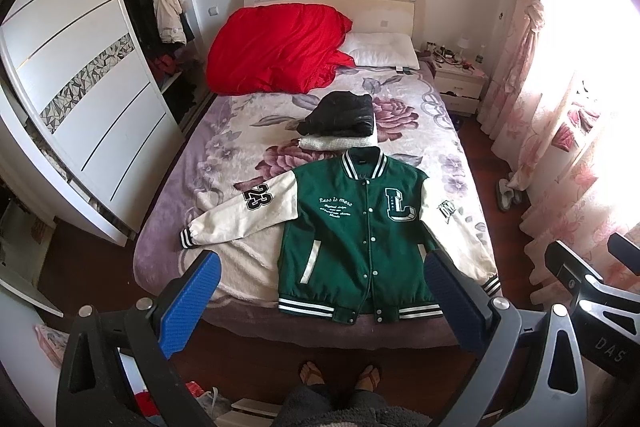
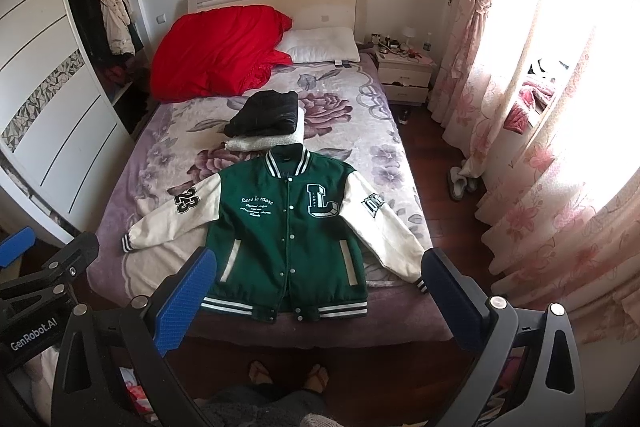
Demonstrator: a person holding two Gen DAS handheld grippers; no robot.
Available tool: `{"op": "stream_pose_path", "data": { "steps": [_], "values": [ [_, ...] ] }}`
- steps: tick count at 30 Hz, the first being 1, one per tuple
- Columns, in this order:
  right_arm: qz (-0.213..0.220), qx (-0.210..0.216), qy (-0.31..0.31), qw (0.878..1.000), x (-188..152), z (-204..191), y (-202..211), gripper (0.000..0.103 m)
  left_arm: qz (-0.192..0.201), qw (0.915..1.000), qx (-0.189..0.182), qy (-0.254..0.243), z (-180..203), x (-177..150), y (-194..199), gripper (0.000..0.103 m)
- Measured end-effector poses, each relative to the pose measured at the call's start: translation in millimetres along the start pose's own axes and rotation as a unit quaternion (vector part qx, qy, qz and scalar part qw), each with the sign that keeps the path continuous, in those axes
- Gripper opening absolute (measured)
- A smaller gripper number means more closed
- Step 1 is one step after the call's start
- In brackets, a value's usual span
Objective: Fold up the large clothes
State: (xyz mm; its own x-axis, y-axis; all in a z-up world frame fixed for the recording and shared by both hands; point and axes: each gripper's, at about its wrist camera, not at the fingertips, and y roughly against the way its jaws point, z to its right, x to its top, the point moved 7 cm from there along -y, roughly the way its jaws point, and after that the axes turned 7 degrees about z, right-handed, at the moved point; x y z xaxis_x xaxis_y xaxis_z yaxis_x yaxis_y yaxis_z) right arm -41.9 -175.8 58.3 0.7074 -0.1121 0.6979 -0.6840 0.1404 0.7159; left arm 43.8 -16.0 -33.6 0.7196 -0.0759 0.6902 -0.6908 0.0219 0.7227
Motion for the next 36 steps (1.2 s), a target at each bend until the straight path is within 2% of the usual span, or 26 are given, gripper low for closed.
{"op": "stream_pose_path", "data": {
  "steps": [16,21,26,30,33,36],
  "values": [
    [0.002,0.0,0.001,1.0,10,-6,-3,0.103,0.003,1.0,0.0,0.0,1,3,3,0.103],
    [-0.003,-0.001,-0.004,1.0,17,-15,-7,0.103,0.013,0.9999,0.008,0.0,-3,12,-9,0.103],
    [-0.024,0.006,-0.064,0.998,19,-4,-50,0.103,0.02,0.9997,0.011,-0.01,-13,12,-62,0.103],
    [-0.052,-0.03,-0.121,0.991,-5,16,-110,0.103,0.023,0.999,0.023,-0.029,-20,0,-114,0.103],
    [-0.074,-0.069,-0.165,0.981,-28,42,-153,0.103,0.015,0.9988,0.022,-0.041,-20,-10,-161,0.103],
    [-0.097,-0.1,-0.218,0.966,-58,80,-196,0.103,-0.006,0.9979,0.028,-0.058,-13,-22,-205,0.103]
  ]
}}
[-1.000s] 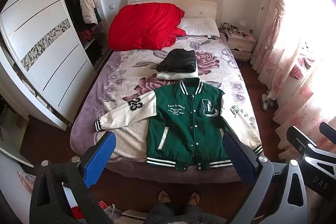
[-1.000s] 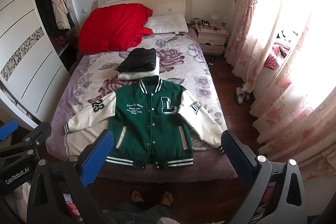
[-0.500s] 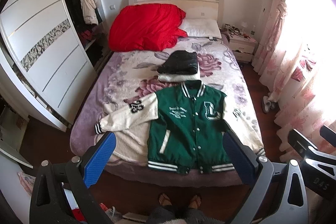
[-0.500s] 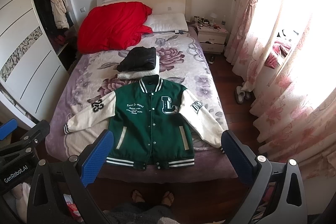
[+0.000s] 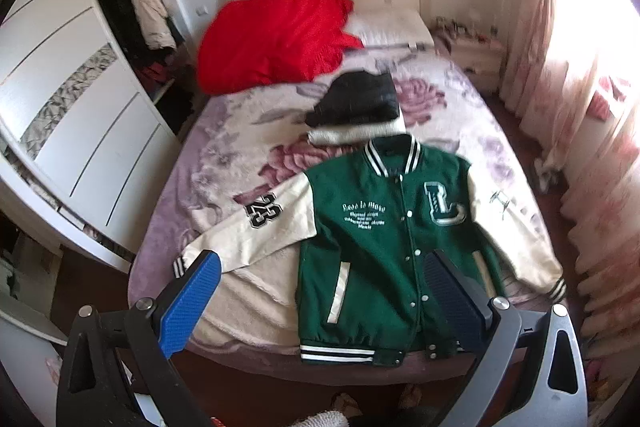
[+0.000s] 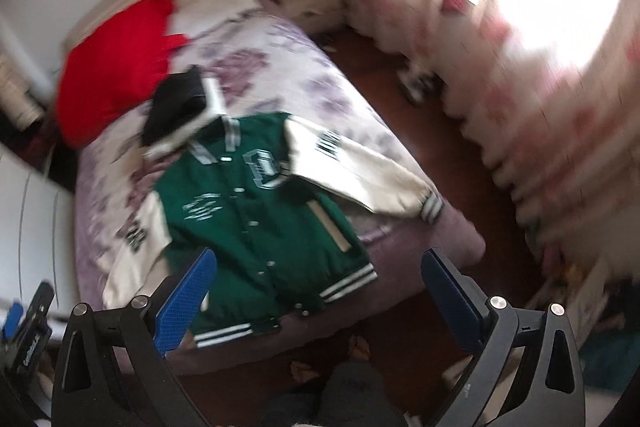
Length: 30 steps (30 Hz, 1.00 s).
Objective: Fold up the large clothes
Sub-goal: 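Grasp the striped cuff of a cream sleeve with the right gripper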
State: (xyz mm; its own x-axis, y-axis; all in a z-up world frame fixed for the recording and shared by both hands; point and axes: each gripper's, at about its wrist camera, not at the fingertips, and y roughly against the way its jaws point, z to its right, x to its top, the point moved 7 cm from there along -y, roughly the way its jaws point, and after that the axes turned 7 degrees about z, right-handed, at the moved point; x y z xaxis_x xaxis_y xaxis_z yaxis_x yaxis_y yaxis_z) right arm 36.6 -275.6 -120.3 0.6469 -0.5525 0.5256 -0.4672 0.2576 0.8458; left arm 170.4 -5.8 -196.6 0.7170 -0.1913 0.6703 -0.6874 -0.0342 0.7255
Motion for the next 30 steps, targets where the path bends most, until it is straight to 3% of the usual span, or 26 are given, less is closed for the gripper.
{"op": "stream_pose_path", "data": {
  "steps": [6,10,14,18,21,25,28,30],
  "values": [
    [-0.056,-0.05,-0.096,0.993,-6,92,-118,0.103,-0.03,0.9985,0.027,-0.037,28,-15,-68,0.103],
    [-0.093,-0.054,-0.159,0.981,-10,157,-207,0.103,-0.054,0.9952,0.064,-0.05,47,-26,-118,0.103],
    [-0.138,-0.076,-0.229,0.961,-30,226,-309,0.103,-0.107,0.9916,0.066,-0.03,71,-51,-183,0.103],
    [-0.157,-0.101,-0.314,0.931,-64,294,-402,0.103,-0.166,0.9821,0.084,-0.03,94,-96,-254,0.103],
    [-0.176,-0.101,-0.366,0.908,-90,320,-451,0.103,-0.2,0.9753,0.09,-0.023,109,-126,-299,0.103],
    [-0.159,-0.085,-0.428,0.886,-108,343,-516,0.102,-0.226,0.9696,0.091,-0.026,131,-149,-352,0.103],
    [-0.145,-0.058,-0.458,0.875,-110,344,-554,0.102,-0.218,0.9707,0.087,-0.051,150,-150,-375,0.103],
    [-0.134,-0.048,-0.462,0.875,-107,341,-573,0.1,-0.205,0.9726,0.083,-0.072,162,-147,-384,0.103]
  ]
}}
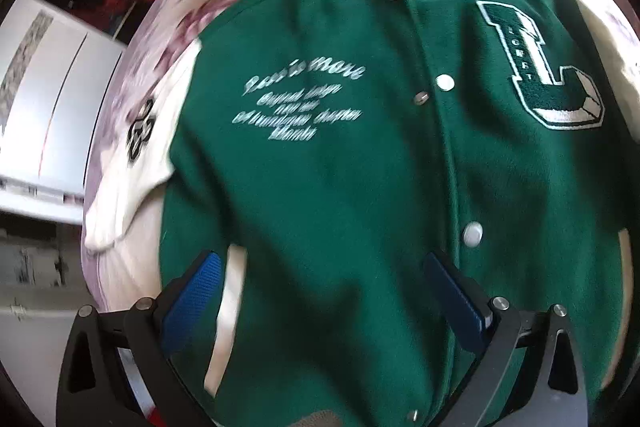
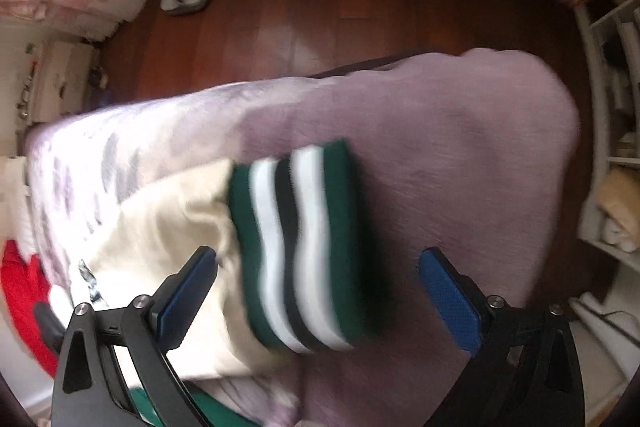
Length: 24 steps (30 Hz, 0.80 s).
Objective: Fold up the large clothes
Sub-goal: 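Grasp the striped cuff of a cream sleeve with the right gripper, then lift the held sleeve and carry it across the jacket body with the right gripper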
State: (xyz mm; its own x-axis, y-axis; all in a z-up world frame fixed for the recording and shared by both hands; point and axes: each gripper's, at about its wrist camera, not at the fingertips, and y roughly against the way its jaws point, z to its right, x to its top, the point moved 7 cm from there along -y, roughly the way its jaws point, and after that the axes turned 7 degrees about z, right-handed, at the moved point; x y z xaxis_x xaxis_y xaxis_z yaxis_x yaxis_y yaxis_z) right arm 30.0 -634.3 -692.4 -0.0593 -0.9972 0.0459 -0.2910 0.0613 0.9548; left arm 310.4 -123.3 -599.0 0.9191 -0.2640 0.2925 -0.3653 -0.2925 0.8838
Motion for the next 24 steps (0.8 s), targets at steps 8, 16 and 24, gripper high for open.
{"op": "stream_pose_path", "data": {
  "steps": [8,16,24],
  "values": [
    [0.084,-0.015,0.132,0.988,14,-51,16,0.026,0.057,0.9962,-0.019,-0.062,53,31,9,0.103],
    [0.232,0.027,0.162,0.959,110,-137,84,0.014,0.084,0.9913,-0.1,-0.02,130,95,53,0.103],
    [0.089,0.064,0.158,0.981,127,-162,15,0.032,0.084,0.986,-0.143,-0.02,187,120,66,0.103]
  ]
}}
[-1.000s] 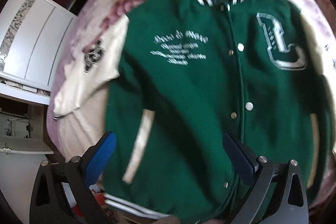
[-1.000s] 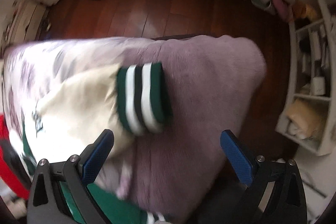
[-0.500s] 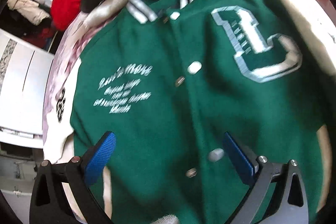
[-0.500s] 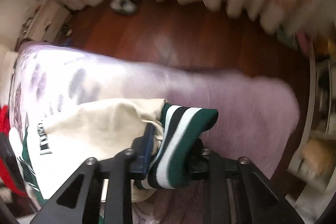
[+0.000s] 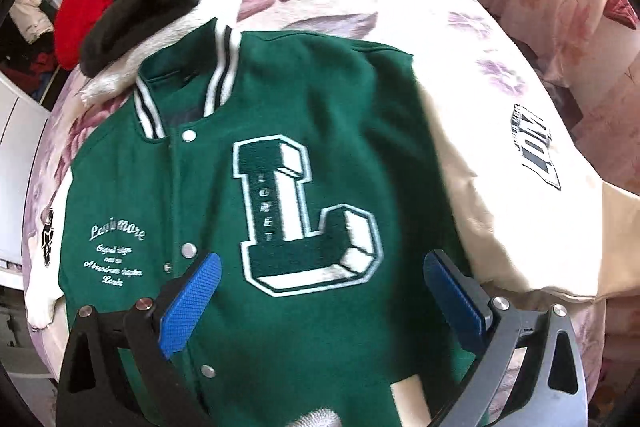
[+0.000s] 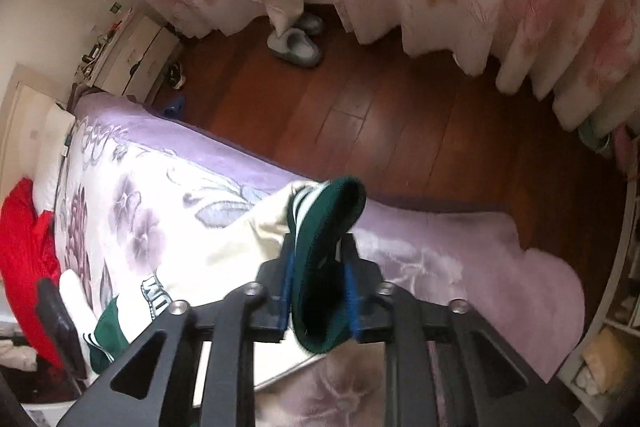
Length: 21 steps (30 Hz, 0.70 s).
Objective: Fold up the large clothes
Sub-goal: 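Lift the held sleeve and carry it across the jacket body with the right gripper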
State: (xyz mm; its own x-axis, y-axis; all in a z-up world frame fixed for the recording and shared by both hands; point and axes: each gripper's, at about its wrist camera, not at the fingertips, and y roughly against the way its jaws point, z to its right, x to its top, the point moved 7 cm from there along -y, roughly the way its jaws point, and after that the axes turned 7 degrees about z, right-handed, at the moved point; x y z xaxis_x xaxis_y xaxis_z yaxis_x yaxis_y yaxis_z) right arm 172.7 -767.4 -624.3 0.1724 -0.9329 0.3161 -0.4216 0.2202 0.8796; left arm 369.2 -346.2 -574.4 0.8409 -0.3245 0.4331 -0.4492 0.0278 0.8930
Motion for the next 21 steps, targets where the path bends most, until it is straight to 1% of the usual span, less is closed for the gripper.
{"op": "stream_pose_path", "data": {
  "steps": [1,2,4,5,6,7,8,9,11,12,14,15,16,17,19,21],
  "values": [
    [-0.003,0.0,-0.02,1.0,-7,10,-3,0.047,-0.002,1.0,-0.001,-0.004,1,-2,-1,0.103],
    [-0.009,-0.001,-0.048,0.999,-12,22,-7,0.054,-0.005,1.0,-0.002,-0.008,2,-6,-2,0.103],
    [-0.008,0.012,-0.112,0.994,-26,48,-7,0.062,-0.016,0.9997,0.0,-0.018,2,-15,-7,0.103],
    [-0.008,0.027,-0.146,0.989,-33,61,-11,0.066,-0.021,0.9995,0.003,-0.022,1,-19,-9,0.103],
    [-0.015,0.041,-0.176,0.983,-43,75,-17,0.073,-0.029,0.9993,0.005,-0.024,0,-24,-13,0.103],
    [-0.032,0.071,-0.212,0.974,-51,85,-30,0.076,-0.036,0.999,0.007,-0.025,-1,-28,-17,0.103],
    [-0.055,0.091,-0.229,0.967,-59,88,-46,0.076,-0.042,0.9988,0.009,-0.026,-2,-31,-20,0.103],
    [-0.088,0.101,-0.234,0.963,-69,88,-68,0.077,-0.047,0.9984,0.013,-0.028,-3,-34,-25,0.103],
    [-0.114,0.106,-0.232,0.96,-75,85,-102,0.077,-0.053,0.9979,0.019,-0.031,-4,-37,-33,0.103],
    [-0.123,0.113,-0.23,0.959,-77,79,-120,0.077,-0.054,0.9978,0.021,-0.032,-4,-37,-36,0.103],
    [-0.107,0.116,-0.238,0.958,-72,69,-143,0.077,-0.053,0.9978,0.025,-0.032,-6,-36,-41,0.103],
    [-0.099,0.11,-0.244,0.958,-68,67,-154,0.077,-0.053,0.9978,0.027,-0.031,-6,-35,-44,0.103],
    [-0.098,0.108,-0.26,0.955,-65,64,-167,0.073,-0.051,0.9978,0.028,-0.03,-8,-33,-47,0.103],
    [-0.101,0.116,-0.278,0.948,-62,61,-181,0.071,-0.05,0.9979,0.029,-0.027,-8,-32,-49,0.103],
    [-0.135,0.099,-0.286,0.943,-62,58,-207,0.071,-0.051,0.998,0.031,-0.023,-9,-30,-53,0.103],
    [-0.183,0.081,-0.311,0.929,-68,60,-235,0.071,-0.05,0.9982,0.03,-0.016,-8,-29,-55,0.103]
  ]
}}
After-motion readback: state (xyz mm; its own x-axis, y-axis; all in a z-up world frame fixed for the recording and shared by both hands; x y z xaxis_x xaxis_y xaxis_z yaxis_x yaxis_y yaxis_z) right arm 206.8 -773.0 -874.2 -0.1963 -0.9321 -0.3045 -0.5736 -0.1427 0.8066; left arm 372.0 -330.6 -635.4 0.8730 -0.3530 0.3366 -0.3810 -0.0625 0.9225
